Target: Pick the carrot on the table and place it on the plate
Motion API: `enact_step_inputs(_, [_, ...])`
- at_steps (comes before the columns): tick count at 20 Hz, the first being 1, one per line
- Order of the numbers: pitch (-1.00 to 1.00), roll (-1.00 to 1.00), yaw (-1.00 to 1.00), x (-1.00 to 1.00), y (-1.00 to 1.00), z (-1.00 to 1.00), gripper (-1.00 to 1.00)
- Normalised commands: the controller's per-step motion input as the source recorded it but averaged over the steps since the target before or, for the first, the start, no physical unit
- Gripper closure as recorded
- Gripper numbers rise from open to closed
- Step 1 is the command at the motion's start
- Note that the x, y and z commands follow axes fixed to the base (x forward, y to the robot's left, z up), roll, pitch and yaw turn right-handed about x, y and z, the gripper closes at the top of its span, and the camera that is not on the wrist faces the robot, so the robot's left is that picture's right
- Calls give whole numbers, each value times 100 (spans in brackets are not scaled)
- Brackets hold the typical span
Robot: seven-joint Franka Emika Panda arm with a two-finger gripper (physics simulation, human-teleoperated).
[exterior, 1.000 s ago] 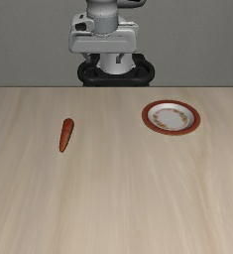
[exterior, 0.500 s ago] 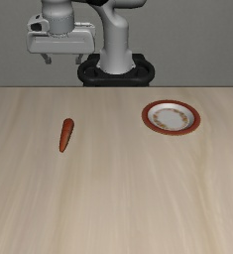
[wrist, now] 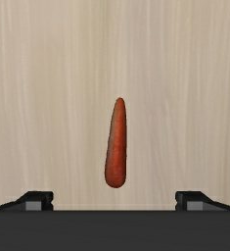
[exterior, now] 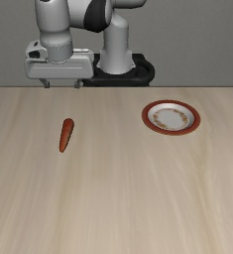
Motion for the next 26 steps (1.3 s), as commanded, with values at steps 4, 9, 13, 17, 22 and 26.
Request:
enact_step_inputs(4, [0,0,0,0,0,-100,-100])
enact_step_inputs(9, [0,0,0,0,0,-100,-100])
enact_step_inputs(13, [0,0,0,0,0,-100,-100])
enact_step_inputs(17, [0,0,0,0,-25,-50,100])
enact_step_inputs(22, [0,0,0,0,0,0,100])
enact_step_inputs(26, [0,0,0,0,0,25,100])
